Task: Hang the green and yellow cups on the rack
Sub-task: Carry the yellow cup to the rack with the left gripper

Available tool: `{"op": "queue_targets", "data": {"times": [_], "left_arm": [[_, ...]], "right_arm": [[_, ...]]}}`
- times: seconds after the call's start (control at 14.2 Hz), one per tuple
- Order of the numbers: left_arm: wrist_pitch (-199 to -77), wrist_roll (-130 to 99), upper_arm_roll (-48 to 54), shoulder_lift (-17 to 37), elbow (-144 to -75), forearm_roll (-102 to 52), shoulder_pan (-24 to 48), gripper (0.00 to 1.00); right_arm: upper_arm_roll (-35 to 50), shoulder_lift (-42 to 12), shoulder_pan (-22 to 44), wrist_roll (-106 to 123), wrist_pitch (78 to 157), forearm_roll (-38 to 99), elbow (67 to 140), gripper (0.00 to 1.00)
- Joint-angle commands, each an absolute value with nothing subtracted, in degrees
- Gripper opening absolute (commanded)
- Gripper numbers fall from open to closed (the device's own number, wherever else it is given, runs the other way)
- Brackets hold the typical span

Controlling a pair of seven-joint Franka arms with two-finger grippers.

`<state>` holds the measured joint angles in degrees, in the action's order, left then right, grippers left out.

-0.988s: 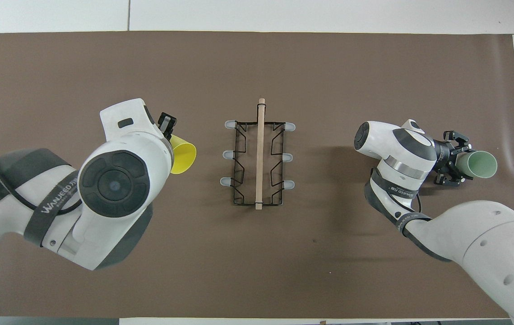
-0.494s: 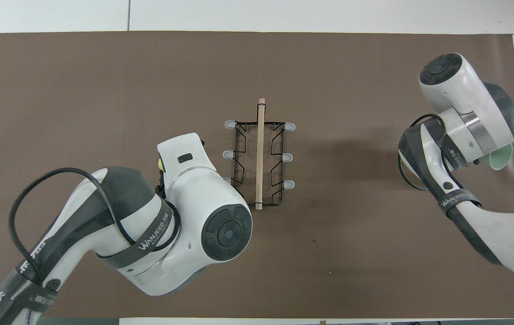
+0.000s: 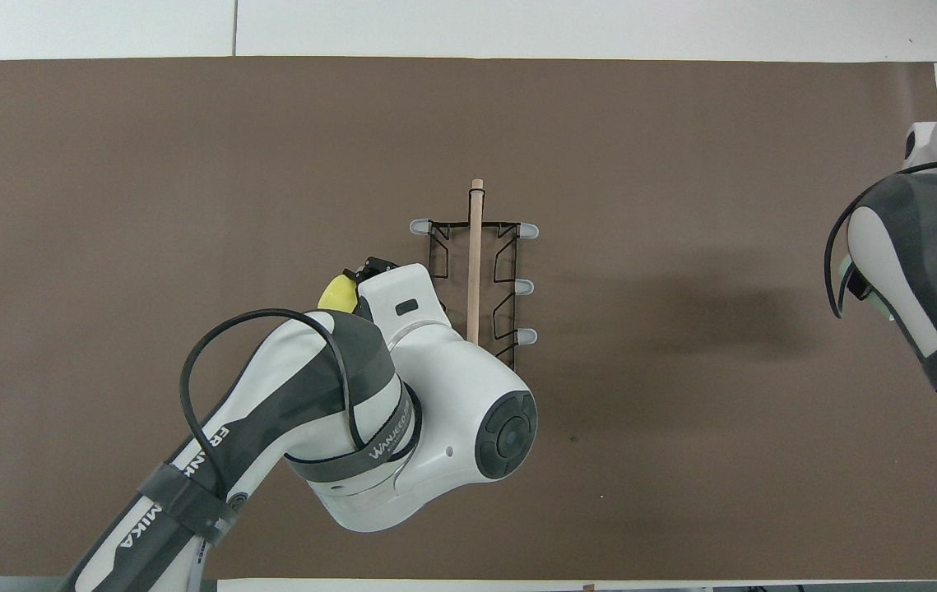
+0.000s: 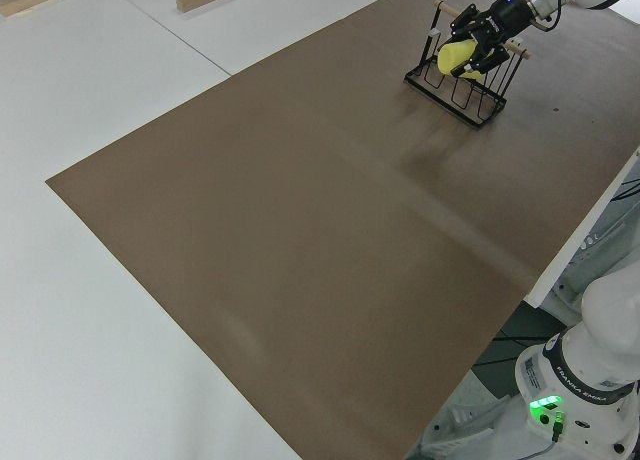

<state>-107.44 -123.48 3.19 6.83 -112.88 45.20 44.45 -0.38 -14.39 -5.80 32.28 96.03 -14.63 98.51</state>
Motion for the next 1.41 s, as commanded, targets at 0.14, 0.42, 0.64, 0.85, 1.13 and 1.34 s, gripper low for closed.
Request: {"op": "queue_targets", "data": {"times": [0.14, 0.42, 0.64, 0.85, 1.13, 1.34], "left_arm": [[-104.51, -126.83, 2.63, 9.40, -110.57, 46.76, 48.16, 0.00], [-101.87, -126.91, 2.81, 9.32, -108.11, 44.66, 50.97, 0.00], [-101.69, -126.83, 3.07, 9.32, -107.23, 44.03, 51.76, 0.00], [-102.22, -126.83, 3.08, 9.32, -107.49, 42.73, 52.21, 0.00], [-102.57, -126.04, 3.16, 8.26, -107.23, 39.03, 52.12, 0.56], [-102.48, -123.85, 3.25, 6.78, -106.18, 34.74, 51.51, 1.00]], "right_arm": [[0.27, -11.79, -6.68, 39.45, 98.00, -3.29, 98.88, 0.00], [0.26, -9.85, -8.87, 47.89, 96.86, 6.38, 98.96, 0.00], [0.09, -9.76, -10.20, 49.39, 93.00, 17.29, 98.96, 0.00], [0.09, -9.67, -11.68, 53.07, 92.90, 25.10, 99.05, 0.00], [0.09, -8.97, -11.95, 60.37, 90.79, 35.66, 99.84, 0.00], [0.18, -8.88, -11.34, 64.67, 90.61, 40.51, 100.11, 0.00]]}}
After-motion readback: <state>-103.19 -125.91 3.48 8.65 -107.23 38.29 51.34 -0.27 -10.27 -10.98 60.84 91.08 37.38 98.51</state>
